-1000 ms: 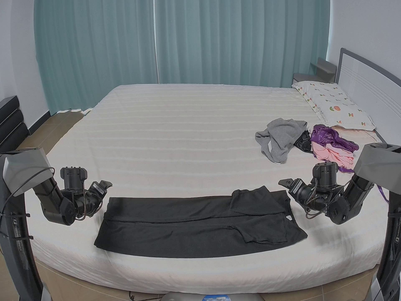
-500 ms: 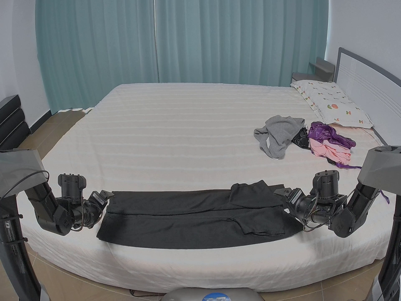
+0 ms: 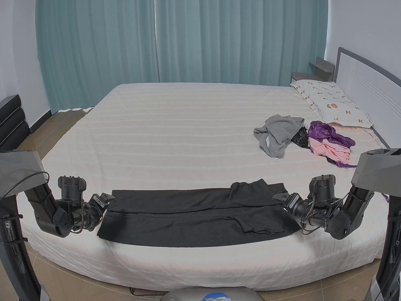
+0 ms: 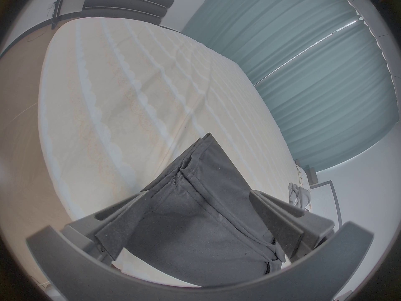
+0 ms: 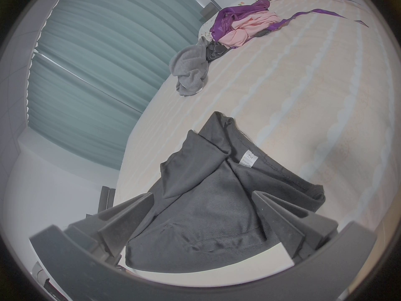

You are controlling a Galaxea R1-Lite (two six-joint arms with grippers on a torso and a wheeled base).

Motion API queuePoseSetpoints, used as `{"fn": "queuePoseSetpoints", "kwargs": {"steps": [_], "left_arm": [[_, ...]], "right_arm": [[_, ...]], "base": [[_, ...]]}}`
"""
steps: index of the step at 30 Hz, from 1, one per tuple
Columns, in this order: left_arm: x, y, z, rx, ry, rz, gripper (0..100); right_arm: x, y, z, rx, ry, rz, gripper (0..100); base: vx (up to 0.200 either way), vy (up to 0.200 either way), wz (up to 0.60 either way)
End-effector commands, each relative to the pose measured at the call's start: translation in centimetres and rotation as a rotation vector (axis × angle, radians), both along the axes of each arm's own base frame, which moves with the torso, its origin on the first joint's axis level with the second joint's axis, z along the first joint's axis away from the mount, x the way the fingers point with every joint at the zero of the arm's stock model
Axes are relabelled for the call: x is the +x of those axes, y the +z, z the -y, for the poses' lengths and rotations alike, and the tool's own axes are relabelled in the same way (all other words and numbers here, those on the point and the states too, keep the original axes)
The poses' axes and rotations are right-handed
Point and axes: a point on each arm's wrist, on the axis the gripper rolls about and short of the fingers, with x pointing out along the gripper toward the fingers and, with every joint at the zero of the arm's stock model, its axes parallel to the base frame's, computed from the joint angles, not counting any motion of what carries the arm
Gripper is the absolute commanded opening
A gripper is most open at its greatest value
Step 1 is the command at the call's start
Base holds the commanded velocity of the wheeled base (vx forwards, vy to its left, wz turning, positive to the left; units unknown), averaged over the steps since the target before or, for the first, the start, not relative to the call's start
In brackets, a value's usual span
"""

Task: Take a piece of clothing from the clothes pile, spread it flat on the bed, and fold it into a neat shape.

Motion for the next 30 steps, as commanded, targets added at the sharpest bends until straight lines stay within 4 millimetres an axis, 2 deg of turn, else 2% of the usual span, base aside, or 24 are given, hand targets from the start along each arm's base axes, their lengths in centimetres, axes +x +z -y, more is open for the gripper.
{"fn": "queuePoseSetpoints", "kwargs": {"steps": [1, 17, 30], "left_arm": [[-0.2, -0.3, 0.0, 0.001, 0.002, -0.014, 100], [-0.5, -0.8, 0.0, 0.000, 0.000, -0.039, 100], [-0.8, -0.5, 0.1, 0.001, 0.001, -0.028, 100]], "right_arm": [[0.1, -1.3, 0.2, -0.035, 0.014, -0.018, 100], [0.8, -2.9, 1.7, -0.068, -0.014, 0.002, 100], [1.1, -2.2, 1.3, -0.048, -0.008, 0.042, 100]], "base": [[0.000, 0.000, 0.00], [0.000, 0.000, 0.00], [0.000, 0.000, 0.00]]}}
